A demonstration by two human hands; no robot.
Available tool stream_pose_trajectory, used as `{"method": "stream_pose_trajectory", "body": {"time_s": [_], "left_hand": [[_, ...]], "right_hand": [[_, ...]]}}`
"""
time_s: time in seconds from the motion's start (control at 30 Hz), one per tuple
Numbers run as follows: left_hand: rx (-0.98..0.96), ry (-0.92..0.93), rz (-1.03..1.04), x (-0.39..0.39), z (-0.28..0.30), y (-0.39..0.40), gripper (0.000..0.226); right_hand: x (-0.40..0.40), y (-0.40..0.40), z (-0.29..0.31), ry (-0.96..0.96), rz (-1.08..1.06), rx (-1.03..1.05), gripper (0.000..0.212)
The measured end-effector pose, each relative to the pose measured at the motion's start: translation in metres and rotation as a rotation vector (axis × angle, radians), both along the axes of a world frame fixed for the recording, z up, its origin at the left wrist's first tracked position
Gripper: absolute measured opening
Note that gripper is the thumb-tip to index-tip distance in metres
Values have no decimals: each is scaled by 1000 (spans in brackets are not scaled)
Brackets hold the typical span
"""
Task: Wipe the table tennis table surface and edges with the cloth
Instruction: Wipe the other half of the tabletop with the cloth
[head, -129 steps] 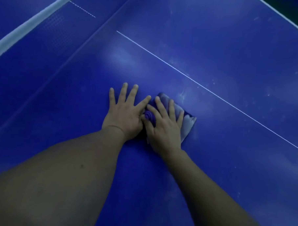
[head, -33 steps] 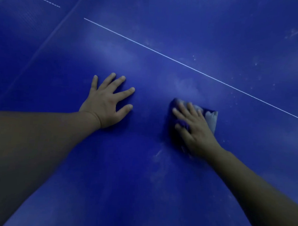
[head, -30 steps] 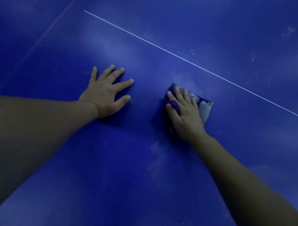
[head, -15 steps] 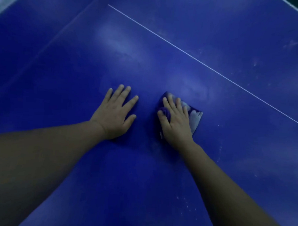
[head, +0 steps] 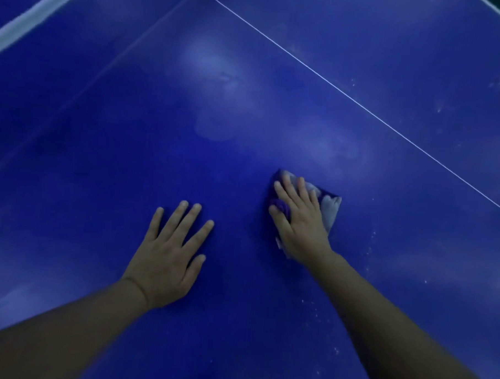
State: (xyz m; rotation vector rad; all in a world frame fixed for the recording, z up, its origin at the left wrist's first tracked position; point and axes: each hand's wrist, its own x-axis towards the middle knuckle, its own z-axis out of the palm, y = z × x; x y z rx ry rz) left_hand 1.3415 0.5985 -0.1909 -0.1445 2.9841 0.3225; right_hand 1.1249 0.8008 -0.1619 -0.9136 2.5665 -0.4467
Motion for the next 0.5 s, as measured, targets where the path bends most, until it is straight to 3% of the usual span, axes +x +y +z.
{"method": "stream_pose_trajectory", "body": {"time_s": [0.1, 0.23, 0.33, 0.4, 0.5], "left_hand": [[-22, 0, -5, 2, 1, 1, 62], [-40, -11, -9, 13, 1, -2, 62], [-51, -6, -30, 38, 1, -6, 62], [-55, -10, -30, 55, 2, -9, 61], [-43, -5, -12, 83, 0, -7, 62]], "right_hand": [[28, -30, -5, 43, -6, -3, 67], [112, -4, -8, 106, 323, -3, 62], [111, 41, -5, 103, 511, 51, 62], [87, 53, 0, 83, 493, 81, 62], [69, 29, 3, 51, 265, 110, 63]]}}
